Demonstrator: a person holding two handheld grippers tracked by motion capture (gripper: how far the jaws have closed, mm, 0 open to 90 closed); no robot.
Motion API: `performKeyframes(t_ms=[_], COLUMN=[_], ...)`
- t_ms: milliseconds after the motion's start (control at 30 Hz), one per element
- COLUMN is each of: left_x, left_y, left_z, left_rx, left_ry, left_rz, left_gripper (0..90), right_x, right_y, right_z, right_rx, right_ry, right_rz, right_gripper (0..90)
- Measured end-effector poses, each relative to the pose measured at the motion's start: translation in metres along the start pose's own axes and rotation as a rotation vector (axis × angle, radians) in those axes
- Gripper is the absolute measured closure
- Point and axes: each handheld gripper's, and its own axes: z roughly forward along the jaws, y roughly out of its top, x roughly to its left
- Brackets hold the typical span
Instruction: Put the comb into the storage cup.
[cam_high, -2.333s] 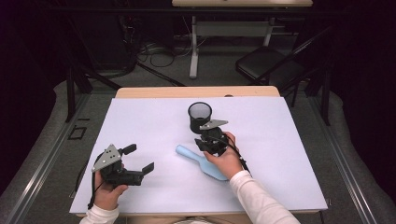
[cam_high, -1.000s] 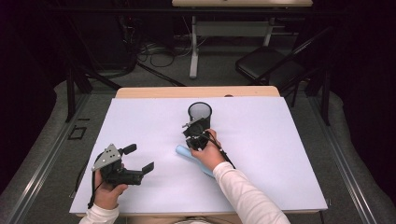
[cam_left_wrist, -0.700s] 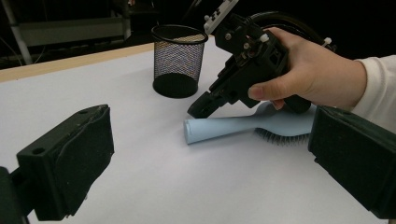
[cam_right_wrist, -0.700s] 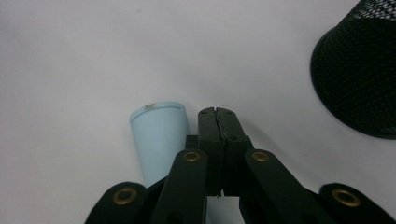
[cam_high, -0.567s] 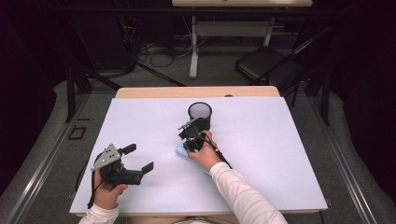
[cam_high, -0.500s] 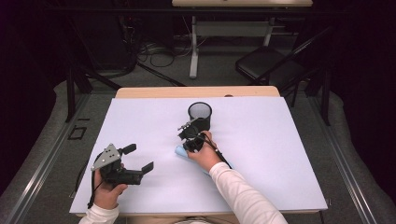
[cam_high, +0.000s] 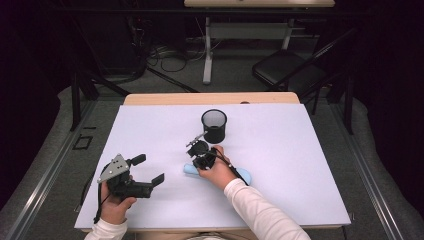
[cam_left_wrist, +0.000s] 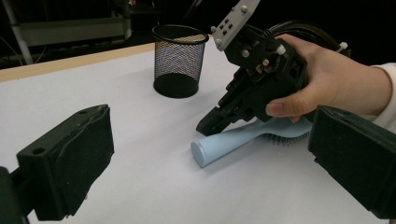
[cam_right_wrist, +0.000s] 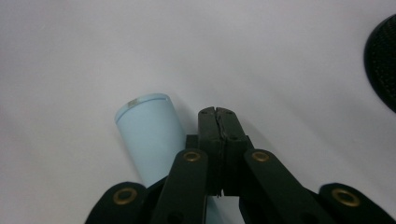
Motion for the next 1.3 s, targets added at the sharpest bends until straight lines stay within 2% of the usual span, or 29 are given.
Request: performKeyframes(t_ms=[100, 167, 367, 1300], left_x=[0.000, 0.000, 0.001, 0.001], left_y=[0.000, 0.000, 0.000, -0.001], left_z=[0.000, 0.000, 0.000, 0.000], left_rx=[-0.003, -0.003, -0.001, -0.003], left_ry=[0.002, 0.003, -0.002, 0.004], left_rz=[0.001, 0.000, -0.002, -0.006], left_gripper=[0.2, 0.2, 0.3, 0.3], right_x=[0.005, 0.006, 0.014, 0.047], right_y=[-0.003, -0.005, -0.013, -0.063], right_z=[-0.002, -0.003, -0.009, -0.034], right_rx=[0.013, 0.005, 0.006, -0.006], right_ry=[0.009, 0.017, 0.035, 0.119], right_rz=[0.006, -0.018, -0.042, -0.091], right_gripper=[90.0, 90.0, 90.0, 90.0])
